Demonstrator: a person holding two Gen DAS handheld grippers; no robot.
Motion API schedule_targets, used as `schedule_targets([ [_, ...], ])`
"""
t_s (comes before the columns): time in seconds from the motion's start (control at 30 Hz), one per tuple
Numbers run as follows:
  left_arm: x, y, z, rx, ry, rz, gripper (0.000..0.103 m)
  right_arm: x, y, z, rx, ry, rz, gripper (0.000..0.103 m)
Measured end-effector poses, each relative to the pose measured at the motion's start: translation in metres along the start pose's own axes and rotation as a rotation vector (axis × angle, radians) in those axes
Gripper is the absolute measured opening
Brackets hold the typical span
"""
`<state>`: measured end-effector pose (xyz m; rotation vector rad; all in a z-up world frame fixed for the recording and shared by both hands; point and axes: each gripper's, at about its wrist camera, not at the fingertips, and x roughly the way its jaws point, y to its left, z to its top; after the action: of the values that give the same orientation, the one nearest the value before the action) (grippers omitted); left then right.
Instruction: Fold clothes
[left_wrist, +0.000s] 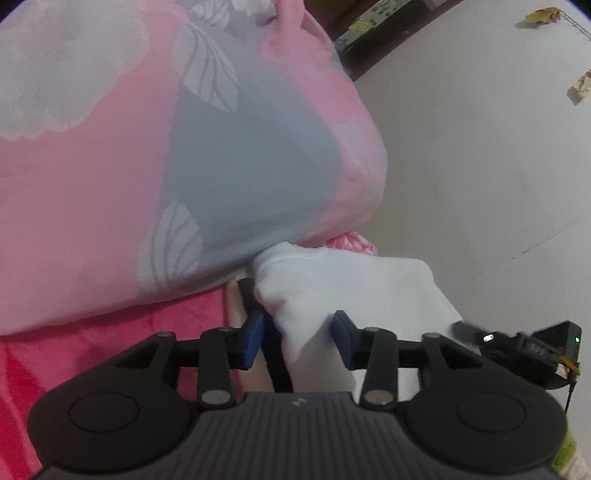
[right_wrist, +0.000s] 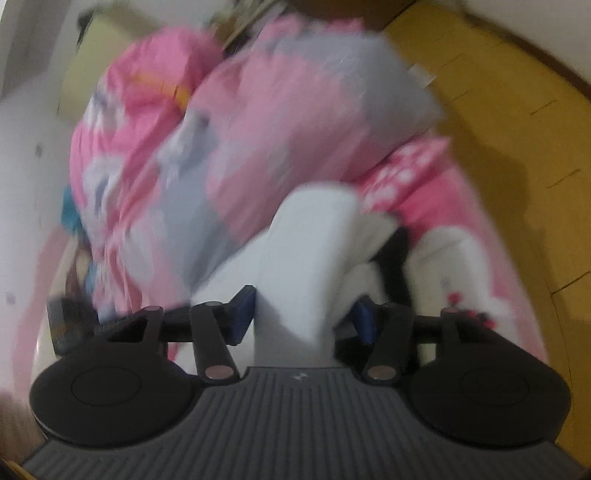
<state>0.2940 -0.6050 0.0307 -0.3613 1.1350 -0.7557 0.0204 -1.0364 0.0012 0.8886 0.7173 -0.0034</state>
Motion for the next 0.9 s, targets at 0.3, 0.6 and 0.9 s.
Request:
schedule_targets([
  [0.3,-0.042,-0.047,0.011,0.231,-0.026,0.058,0.048,-0.144,-0.009,-0.100,0.282,-0.460,-0.096,0.066],
  [0.6,0.030,-0.158,-0.004,0.653,0.100,0.105,0.049,-0.133,0.016,-0.243,0.425,-0.495,-0.126,0.065],
  [0.9,0.059,-0.173,-0.069,0.845,0.142,0.228,0.053,-0.091,0.007,-0.241,0.364,-0.551,-0.218,0.066],
])
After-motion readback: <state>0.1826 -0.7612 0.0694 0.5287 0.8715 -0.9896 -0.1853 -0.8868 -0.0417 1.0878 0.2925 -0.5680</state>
